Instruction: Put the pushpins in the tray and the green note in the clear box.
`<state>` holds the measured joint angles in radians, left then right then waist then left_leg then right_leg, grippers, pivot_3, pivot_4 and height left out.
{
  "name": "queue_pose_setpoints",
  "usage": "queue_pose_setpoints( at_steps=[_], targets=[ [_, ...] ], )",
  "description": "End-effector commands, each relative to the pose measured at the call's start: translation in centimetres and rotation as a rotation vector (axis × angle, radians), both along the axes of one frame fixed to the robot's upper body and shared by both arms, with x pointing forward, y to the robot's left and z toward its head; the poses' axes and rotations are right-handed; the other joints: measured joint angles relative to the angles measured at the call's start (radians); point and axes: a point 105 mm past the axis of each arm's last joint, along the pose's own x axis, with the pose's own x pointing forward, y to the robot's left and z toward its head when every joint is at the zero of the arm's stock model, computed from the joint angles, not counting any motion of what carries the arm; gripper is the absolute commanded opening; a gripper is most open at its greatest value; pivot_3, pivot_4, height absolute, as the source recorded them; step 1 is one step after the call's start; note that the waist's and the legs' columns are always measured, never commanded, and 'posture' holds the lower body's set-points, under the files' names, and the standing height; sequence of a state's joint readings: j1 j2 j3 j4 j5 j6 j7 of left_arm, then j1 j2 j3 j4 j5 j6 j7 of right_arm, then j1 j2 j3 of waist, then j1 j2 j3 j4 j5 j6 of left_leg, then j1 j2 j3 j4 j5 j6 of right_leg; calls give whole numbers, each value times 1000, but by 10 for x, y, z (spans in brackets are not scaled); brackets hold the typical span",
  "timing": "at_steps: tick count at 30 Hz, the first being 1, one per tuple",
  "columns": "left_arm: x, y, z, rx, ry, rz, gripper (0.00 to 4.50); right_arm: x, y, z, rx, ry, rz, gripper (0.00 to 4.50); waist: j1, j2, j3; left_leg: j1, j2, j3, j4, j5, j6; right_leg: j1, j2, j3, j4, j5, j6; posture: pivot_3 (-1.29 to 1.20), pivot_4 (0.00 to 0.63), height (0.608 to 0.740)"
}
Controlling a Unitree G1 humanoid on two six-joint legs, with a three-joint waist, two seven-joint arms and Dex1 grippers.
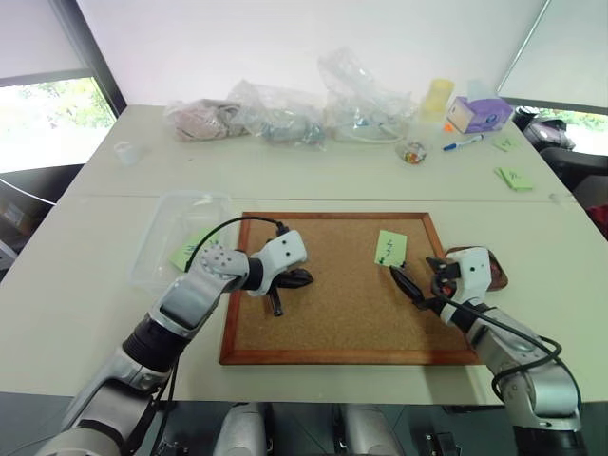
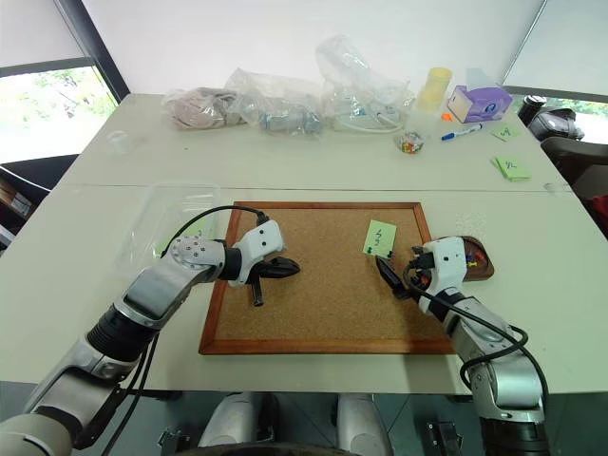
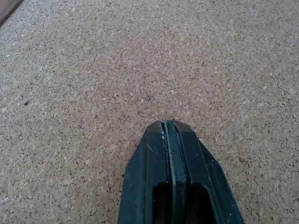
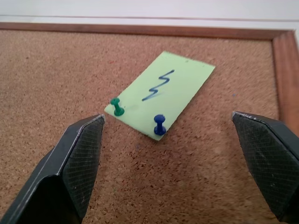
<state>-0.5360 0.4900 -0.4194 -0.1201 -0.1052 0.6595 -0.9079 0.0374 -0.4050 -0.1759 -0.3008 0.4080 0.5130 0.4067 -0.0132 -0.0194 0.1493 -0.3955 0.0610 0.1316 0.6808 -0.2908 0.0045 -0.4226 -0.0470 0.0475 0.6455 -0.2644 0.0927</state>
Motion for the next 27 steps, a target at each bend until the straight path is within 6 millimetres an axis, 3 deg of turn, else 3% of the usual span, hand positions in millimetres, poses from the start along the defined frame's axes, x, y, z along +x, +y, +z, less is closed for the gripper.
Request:
queue_pose_setpoints(
  at_steps=[1,3,10,20,27],
  targets=[
    [-3,2,-16,48,36,4,0,4,1,7,-17,-37,3,4221,0,0,0,0,0,0,0,0,0,0,0,0,0,0,0,0,150,737],
    [-3,2,-17,49,37,5,0,6,1,6,-21,-36,5,3713,0,0,0,0,0,0,0,0,0,0,0,0,0,0,0,0,150,737],
    [-5,2,-19,48,42,8,0,6,3,6,-20,-45,15,195,0,0,0,0,1,0,0,0,0,0,0,0,0,0,0,0,150,737],
    [-7,5,-21,57,51,10,0,4,2,10,-8,-75,10,84,0,0,0,0,1,0,0,0,0,0,0,0,0,0,0,0,150,737],
    [-6,12,-28,106,66,21,0,5,-12,34,-16,-240,-76,84,-2,0,0,-1,1,0,-1,0,0,-1,0,0,0,0,0,0,150,737]
  ],
)
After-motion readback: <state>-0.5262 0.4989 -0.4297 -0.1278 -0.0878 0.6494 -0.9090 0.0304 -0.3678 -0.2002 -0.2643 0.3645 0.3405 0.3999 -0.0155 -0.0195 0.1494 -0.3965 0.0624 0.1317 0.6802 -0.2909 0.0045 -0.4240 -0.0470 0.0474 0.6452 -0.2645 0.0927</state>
